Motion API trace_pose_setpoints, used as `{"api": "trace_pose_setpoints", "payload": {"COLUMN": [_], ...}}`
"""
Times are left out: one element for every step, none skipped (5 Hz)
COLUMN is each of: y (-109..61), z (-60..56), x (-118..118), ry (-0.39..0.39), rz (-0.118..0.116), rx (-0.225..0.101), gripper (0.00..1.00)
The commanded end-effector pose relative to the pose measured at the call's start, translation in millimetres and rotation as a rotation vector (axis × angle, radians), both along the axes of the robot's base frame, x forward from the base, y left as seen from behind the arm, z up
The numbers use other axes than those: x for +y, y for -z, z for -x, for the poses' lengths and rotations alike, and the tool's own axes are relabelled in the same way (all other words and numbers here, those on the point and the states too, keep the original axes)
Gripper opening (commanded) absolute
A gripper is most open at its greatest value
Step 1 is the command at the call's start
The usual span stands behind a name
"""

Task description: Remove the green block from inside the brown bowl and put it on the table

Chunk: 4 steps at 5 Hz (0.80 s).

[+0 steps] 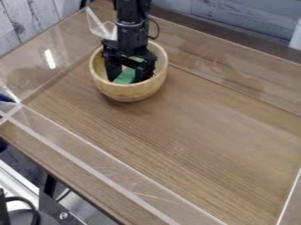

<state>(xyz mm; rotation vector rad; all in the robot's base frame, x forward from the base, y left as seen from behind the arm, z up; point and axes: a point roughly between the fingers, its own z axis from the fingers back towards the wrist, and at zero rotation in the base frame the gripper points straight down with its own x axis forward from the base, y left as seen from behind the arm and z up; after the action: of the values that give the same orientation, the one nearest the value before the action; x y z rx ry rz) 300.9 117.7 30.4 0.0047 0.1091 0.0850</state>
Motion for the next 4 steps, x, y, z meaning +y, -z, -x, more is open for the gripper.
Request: {"api": "trace_pose_setpoints", "payload": {"y": [-12.0,-8.7,-5.4,-2.2], "z": [-12.2,-13.5,-14.7,-15.9], "x": [8.0,8.7,9.2,9.6], "ry": [-0.009,-0.012,-0.015,-0.018], "rz": [-0.019,-0.014,-0.01,-0.007], "rx": [-0.06,-0.06,-0.061,-0.062], "gripper": [1.0,1.0,1.0,1.0]}}
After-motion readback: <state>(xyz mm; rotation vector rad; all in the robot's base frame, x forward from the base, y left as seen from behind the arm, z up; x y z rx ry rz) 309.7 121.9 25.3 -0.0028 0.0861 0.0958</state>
